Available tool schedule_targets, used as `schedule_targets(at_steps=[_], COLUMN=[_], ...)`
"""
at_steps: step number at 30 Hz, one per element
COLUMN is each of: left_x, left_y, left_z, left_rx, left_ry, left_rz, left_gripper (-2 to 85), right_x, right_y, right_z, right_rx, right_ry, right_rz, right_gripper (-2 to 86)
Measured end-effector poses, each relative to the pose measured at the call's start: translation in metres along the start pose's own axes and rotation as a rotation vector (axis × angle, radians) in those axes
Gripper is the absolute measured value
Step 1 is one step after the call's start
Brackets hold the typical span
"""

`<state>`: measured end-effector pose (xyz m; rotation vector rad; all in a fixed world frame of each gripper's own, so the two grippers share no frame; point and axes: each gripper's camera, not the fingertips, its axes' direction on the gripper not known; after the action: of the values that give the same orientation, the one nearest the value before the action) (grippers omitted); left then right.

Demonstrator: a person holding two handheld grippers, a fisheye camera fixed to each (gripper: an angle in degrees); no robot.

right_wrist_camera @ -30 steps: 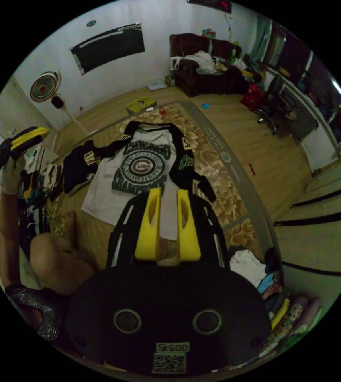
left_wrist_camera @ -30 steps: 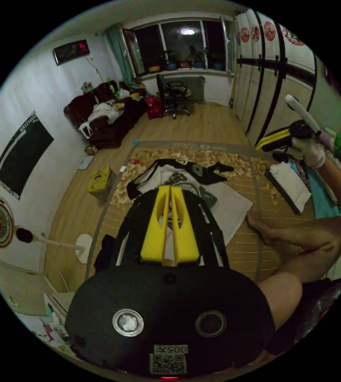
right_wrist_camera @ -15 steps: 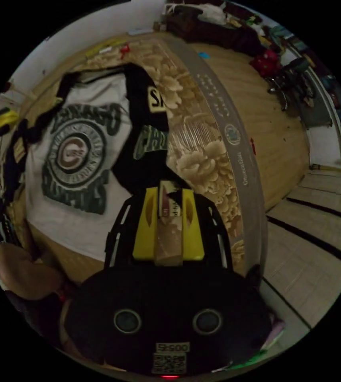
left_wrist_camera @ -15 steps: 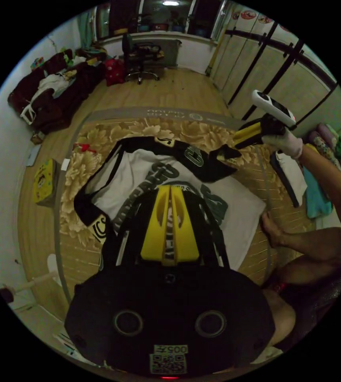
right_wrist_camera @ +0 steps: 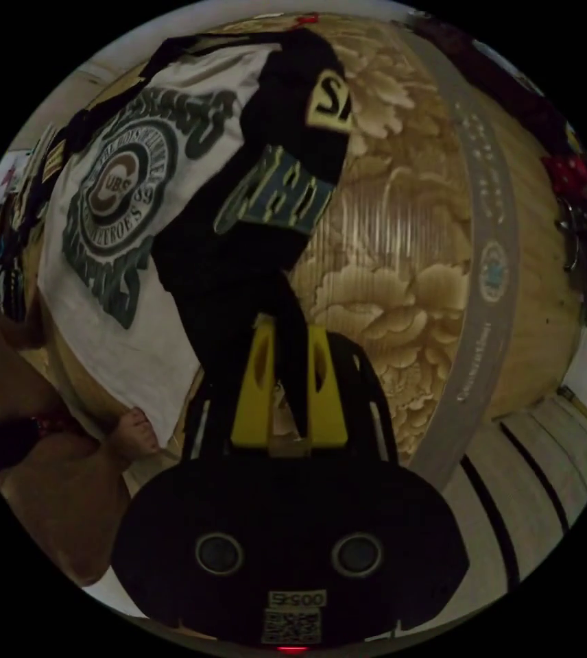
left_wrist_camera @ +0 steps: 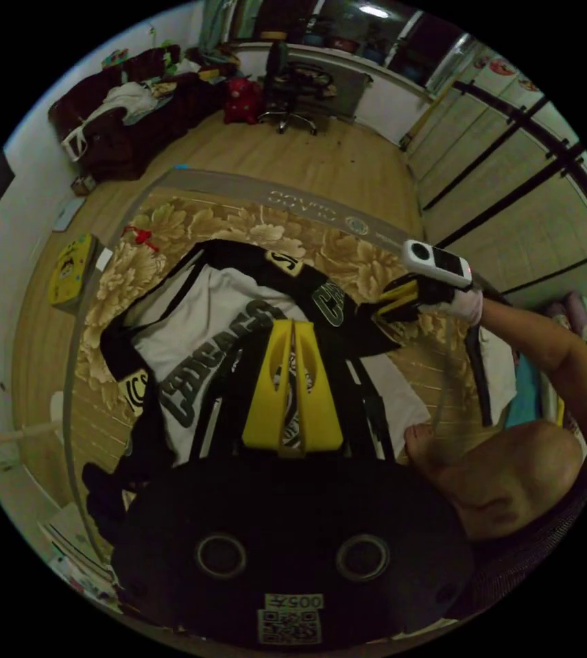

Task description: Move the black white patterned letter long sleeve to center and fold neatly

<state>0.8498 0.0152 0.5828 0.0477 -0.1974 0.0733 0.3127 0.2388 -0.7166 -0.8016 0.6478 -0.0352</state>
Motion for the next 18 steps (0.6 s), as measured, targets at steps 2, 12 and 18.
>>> schedule_targets(at_steps=[2,12,18], left_x=[0.007,0.081,0.136], left_y=[-0.027,-0.137,-0.236], left_z=[0.019,0.102,0.169], left_rx=[0.007,0.100,0.044], left_ry=[0.008,0.050,0.196], left_rz=[-0.037,0.012,0.157], left_gripper=[-0.6,-0.6,-0.5], right_x=[0.026,0.214,0.288], right_y=[0.016,0.193,0.260], right_z=[0.000,-0.011,0.030], right_rx=[0.035,0.478,0.566], right_ry=[-0.063,-0.589,-0.677], right_rz=[0.052,0.616,0.867], right_gripper=[-0.4,-1.2,-1.3])
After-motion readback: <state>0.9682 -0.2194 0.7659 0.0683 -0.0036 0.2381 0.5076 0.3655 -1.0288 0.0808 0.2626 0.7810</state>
